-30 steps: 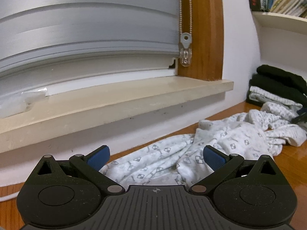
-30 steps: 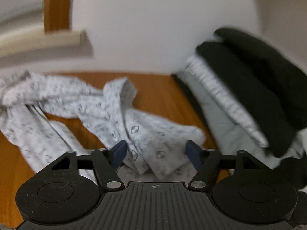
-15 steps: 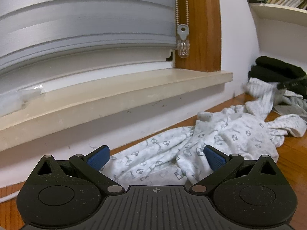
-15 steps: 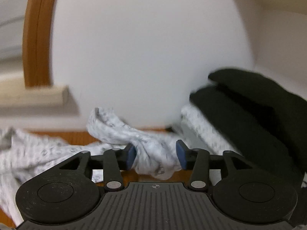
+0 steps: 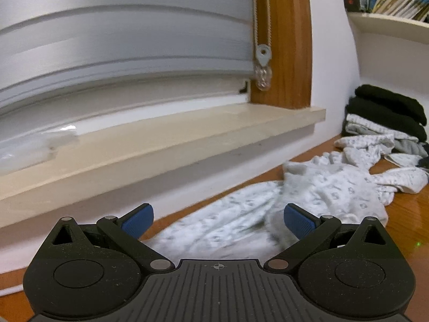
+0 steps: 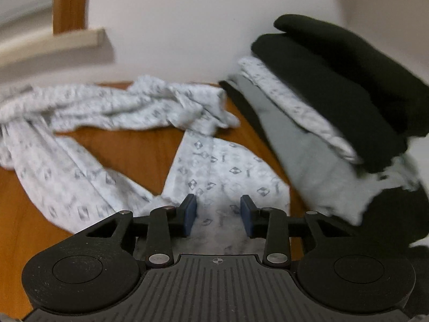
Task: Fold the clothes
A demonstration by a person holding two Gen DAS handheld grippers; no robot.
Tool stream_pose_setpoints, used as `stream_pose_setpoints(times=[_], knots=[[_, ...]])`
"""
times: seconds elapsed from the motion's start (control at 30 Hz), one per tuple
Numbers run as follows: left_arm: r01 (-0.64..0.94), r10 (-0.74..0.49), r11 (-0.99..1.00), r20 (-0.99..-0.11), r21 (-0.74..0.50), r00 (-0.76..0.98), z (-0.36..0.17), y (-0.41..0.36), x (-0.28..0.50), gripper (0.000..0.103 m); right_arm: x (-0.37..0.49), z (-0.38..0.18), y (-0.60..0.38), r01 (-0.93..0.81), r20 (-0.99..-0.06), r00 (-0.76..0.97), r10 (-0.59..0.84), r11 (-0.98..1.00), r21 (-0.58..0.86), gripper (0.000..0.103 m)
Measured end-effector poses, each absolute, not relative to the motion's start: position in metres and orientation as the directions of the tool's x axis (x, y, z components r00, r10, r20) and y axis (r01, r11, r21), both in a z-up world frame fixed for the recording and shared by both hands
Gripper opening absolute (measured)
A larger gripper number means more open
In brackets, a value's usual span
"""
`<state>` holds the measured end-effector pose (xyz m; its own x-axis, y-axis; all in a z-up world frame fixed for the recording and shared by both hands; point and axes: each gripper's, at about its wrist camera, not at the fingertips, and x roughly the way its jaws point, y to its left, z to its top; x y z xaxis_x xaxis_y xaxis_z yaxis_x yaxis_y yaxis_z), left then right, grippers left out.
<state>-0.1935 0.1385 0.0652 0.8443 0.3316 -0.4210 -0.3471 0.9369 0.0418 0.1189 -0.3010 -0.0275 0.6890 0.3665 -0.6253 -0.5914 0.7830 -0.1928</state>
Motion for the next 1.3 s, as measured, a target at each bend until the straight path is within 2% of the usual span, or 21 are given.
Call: stream_pose_setpoints(times=[0.07,0.17,0.27,0.33,0.4,0.43,0.53,0.57,0.7,0.77,0.8,0.97,1.1,1.17,1.2,1.27,1.3], knots=[[-0.360,0.342,0.932,-0.420,0.039,0.841,0.068,0.146,-0.202,0.103,0.112,-0.024,-0.303,-0.584,-0.625,0.698,0.350,0.783,-0.214,0.037],[-0.379,0.350,0.925,-0.417,0.016,0.839,0.070,0.160,-0.216,0.103,0.098,-0.017,-0.299,-0.582,-0.570,0.724,0.389,0.788,-0.202,0.040],[-0.401,0.357,0.916,-0.428,-0.013,0.830,0.068,0.172,-0.227,0.103,0.081,-0.008,-0.283,-0.630,-0.506,0.706,0.496,0.766,-0.129,0.045],[-0.407,0.353,0.913,-0.427,-0.038,0.833,0.066,0.178,-0.235,0.103,0.069,-0.006,-0.269,-0.674,-0.474,0.674,0.567,0.734,-0.079,0.053],[-0.403,0.337,0.913,-0.435,-0.065,0.835,0.062,0.181,-0.244,0.097,0.055,-0.009,-0.256,-0.707,-0.439,0.645,0.625,0.706,-0.034,0.054],[-0.400,0.328,0.913,-0.447,-0.076,0.832,0.060,0.181,-0.248,0.089,0.049,-0.010,-0.249,-0.721,-0.423,0.632,0.649,0.693,-0.013,0.055],[-0.394,0.324,0.918,-0.469,-0.056,0.821,0.057,0.175,-0.260,0.050,0.032,-0.020,-0.232,-0.764,-0.407,0.559,0.722,0.639,0.086,0.064],[-0.390,0.318,0.919,-0.477,-0.057,0.819,0.057,0.173,-0.265,0.047,0.027,-0.024,-0.226,-0.772,-0.404,0.546,0.734,0.628,0.099,0.065],[-0.393,0.331,0.920,-0.515,-0.012,0.791,0.051,0.168,-0.276,0.048,0.006,-0.033,-0.206,-0.798,-0.400,0.536,0.743,0.601,0.048,0.069],[-0.385,0.322,0.923,-0.537,-0.006,0.780,0.046,0.168,-0.276,0.070,-0.001,-0.033,-0.200,-0.805,-0.379,0.546,0.747,0.594,0.010,0.073],[-0.381,0.317,0.925,-0.548,-0.004,0.774,0.044,0.169,-0.276,0.075,-0.003,-0.033,-0.198,-0.811,-0.376,0.543,0.751,0.585,-0.001,0.076],[-0.345,0.279,0.939,-0.556,-0.015,0.783,0.041,0.164,-0.265,0.078,0.003,-0.035,-0.199,-0.821,-0.408,0.511,0.757,0.570,0.029,0.076],[-0.334,0.309,0.941,-0.557,0.060,0.771,0.038,0.160,-0.246,0.075,0.004,-0.036,-0.204,-0.808,-0.387,0.518,0.763,0.585,0.070,0.076],[-0.356,0.348,0.929,-0.572,0.103,0.743,0.035,0.163,-0.237,0.066,0.004,-0.036,-0.205,-0.812,-0.380,0.513,0.770,0.578,0.077,0.076],[-0.356,0.337,0.931,-0.576,0.085,0.744,0.034,0.167,-0.235,0.061,0.005,-0.036,-0.205,-0.814,-0.380,0.508,0.773,0.575,0.081,0.076],[-0.367,0.337,0.928,-0.571,0.065,0.749,0.035,0.172,-0.236,0.010,0.007,-0.036,-0.205,-0.819,-0.383,0.496,0.779,0.567,0.092,0.076],[-0.379,0.346,0.923,-0.562,0.063,0.751,0.036,0.174,-0.238,0.010,0.008,-0.036,-0.206,-0.821,-0.384,0.490,0.783,0.562,0.098,0.076]])
